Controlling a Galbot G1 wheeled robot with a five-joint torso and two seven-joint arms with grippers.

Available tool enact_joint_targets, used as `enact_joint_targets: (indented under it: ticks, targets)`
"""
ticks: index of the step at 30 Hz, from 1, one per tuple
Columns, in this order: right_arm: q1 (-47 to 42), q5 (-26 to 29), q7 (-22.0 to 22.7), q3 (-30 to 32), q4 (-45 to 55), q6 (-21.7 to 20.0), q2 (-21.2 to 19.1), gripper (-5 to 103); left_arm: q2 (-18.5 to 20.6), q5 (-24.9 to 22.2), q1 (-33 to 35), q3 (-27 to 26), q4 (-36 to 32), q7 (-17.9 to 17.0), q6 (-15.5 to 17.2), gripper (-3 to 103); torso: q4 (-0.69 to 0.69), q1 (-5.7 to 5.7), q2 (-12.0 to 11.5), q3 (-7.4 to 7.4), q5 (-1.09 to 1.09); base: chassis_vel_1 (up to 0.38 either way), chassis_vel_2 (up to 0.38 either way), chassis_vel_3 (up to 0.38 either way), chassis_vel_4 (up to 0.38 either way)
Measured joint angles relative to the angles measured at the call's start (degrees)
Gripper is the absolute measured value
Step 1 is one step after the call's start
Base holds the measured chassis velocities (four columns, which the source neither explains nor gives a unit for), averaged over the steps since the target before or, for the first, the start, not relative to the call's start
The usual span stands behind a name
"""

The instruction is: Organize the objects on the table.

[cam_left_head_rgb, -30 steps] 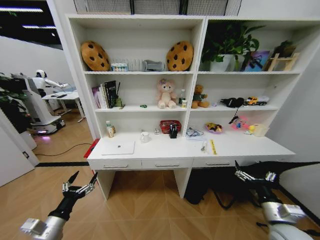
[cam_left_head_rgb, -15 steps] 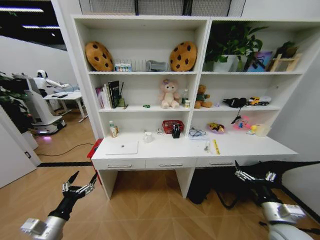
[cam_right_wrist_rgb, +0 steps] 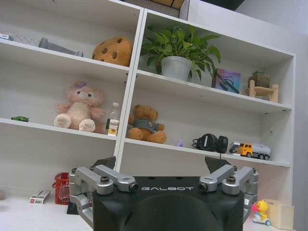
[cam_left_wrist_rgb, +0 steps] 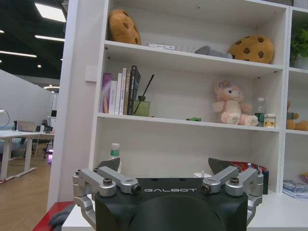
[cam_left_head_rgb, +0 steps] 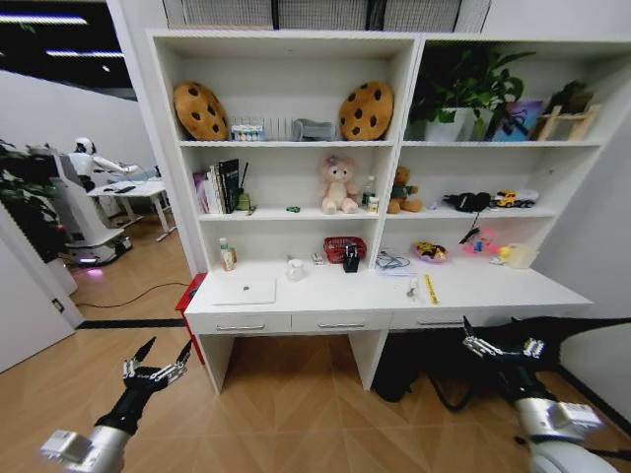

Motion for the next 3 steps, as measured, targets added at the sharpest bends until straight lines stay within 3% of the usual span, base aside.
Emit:
enact_joint_targets:
  ticks: [3]
  targets:
    - [0.0,0.0,0.0,0.0,0.0,0.0,0.0,100,0.0,0.0,0.0,0.0,0.0,0.0,0.0,100,0.00,0.00,0.0,0.00,0.00,0.000,0.000,0.000,0.000]
